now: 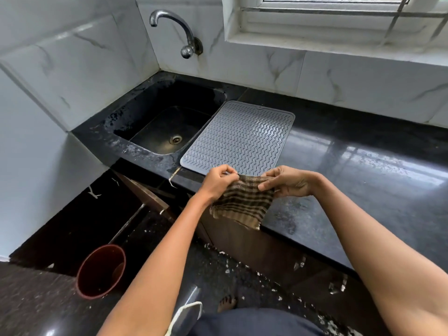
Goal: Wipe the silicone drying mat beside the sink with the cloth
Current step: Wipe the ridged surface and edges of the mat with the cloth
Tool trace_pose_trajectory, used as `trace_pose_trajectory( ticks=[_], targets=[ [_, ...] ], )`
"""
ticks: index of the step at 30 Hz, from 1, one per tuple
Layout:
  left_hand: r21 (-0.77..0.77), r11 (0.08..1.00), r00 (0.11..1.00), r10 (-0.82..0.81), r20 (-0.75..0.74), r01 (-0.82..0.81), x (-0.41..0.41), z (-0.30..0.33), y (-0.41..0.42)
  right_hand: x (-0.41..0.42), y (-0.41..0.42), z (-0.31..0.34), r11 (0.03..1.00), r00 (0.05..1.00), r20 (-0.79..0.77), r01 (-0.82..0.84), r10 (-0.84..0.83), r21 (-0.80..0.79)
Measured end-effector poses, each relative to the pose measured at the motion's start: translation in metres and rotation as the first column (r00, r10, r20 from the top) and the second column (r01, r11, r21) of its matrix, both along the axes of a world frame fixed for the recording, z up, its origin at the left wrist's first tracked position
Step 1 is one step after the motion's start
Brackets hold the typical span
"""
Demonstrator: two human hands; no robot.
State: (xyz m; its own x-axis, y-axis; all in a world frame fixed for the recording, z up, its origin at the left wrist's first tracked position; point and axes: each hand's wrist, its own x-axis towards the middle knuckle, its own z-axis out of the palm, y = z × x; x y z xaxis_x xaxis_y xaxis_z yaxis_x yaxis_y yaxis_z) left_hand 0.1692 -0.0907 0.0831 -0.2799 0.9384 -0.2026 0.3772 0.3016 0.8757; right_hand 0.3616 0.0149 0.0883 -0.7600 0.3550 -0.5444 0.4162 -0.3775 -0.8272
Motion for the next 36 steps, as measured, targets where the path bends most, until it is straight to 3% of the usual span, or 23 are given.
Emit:
trace_pose_trajectory(
  ticks=[2, 4, 6, 10, 14, 18, 21, 23, 25, 27, 29, 31, 34, 36],
  targets=[
    [0.005, 1.000, 0.963, 0.018, 0.268, -0.020, -0.009, 0.018, -0.002, -0.005, 0.000, 0.010, 0.998, 0.983, -0.175, 0.041, -0.050, -0.055],
    [0.016, 1.000, 0.803, -0.009, 0.596, 0.000, -0.018, 0.032, -0.006, -0.012, 0.000, 0.024, 0.994, 0.939, -0.332, 0.062, -0.091, -0.095],
    [0.058, 0.998, 0.641, -0.054, 0.766, 0.016, -0.027, 0.035, -0.010, -0.023, 0.001, 0.039, 0.986, 0.894, -0.422, 0.105, -0.150, -0.129],
    [0.045, 0.994, 0.534, -0.089, 0.840, 0.095, -0.025, 0.031, -0.008, -0.046, 0.003, 0.060, 0.972, 0.834, -0.499, 0.192, -0.235, -0.137],
    [0.079, 0.997, 0.459, -0.063, 0.886, -0.015, -0.028, 0.033, 0.009, -0.063, 0.021, 0.063, 0.929, 0.760, -0.537, 0.326, -0.367, -0.174],
    [0.099, 0.994, 0.373, -0.077, 0.925, -0.040, -0.036, 0.040, 0.032, -0.077, 0.042, 0.053, 0.835, 0.728, -0.411, 0.503, -0.548, -0.221],
    [0.030, 1.000, 0.395, -0.024, 0.918, -0.008, -0.053, 0.042, 0.057, -0.088, 0.056, 0.041, 0.775, 0.724, -0.278, 0.583, -0.632, -0.244],
    [-0.027, 0.999, 0.446, 0.035, 0.894, -0.023, -0.063, 0.041, 0.072, -0.090, 0.059, 0.034, 0.823, 0.792, -0.234, 0.515, -0.563, -0.238],
    [-0.059, 0.994, 0.528, 0.098, 0.843, -0.092, -0.072, 0.038, 0.087, -0.087, 0.062, 0.029, 0.888, 0.853, -0.250, 0.422, -0.458, -0.185],
    [-0.068, 0.985, 0.677, 0.158, 0.718, -0.158, -0.079, 0.034, 0.100, -0.084, 0.067, 0.025, 0.911, 0.861, -0.300, 0.386, -0.412, -0.142],
    [-0.025, 0.993, 0.841, 0.113, 0.529, -0.118, -0.084, 0.034, 0.106, -0.082, 0.075, 0.021, 0.910, 0.866, -0.290, 0.413, -0.407, -0.044],
    [-0.002, 1.000, 0.937, -0.011, 0.350, 0.012, -0.087, 0.034, 0.113, -0.083, 0.082, 0.020, 0.899, 0.887, -0.223, 0.430, -0.403, 0.086],
    [-0.019, 0.995, 0.959, -0.090, 0.268, 0.099, -0.086, 0.035, 0.119, -0.082, 0.092, 0.018, 0.903, 0.913, -0.183, 0.395, -0.366, 0.166],
    [-0.066, 0.990, 0.986, -0.114, 0.125, 0.123, -0.087, 0.034, 0.126, -0.082, 0.098, 0.022, 0.907, 0.926, -0.168, 0.369, -0.339, 0.204]
  ],
)
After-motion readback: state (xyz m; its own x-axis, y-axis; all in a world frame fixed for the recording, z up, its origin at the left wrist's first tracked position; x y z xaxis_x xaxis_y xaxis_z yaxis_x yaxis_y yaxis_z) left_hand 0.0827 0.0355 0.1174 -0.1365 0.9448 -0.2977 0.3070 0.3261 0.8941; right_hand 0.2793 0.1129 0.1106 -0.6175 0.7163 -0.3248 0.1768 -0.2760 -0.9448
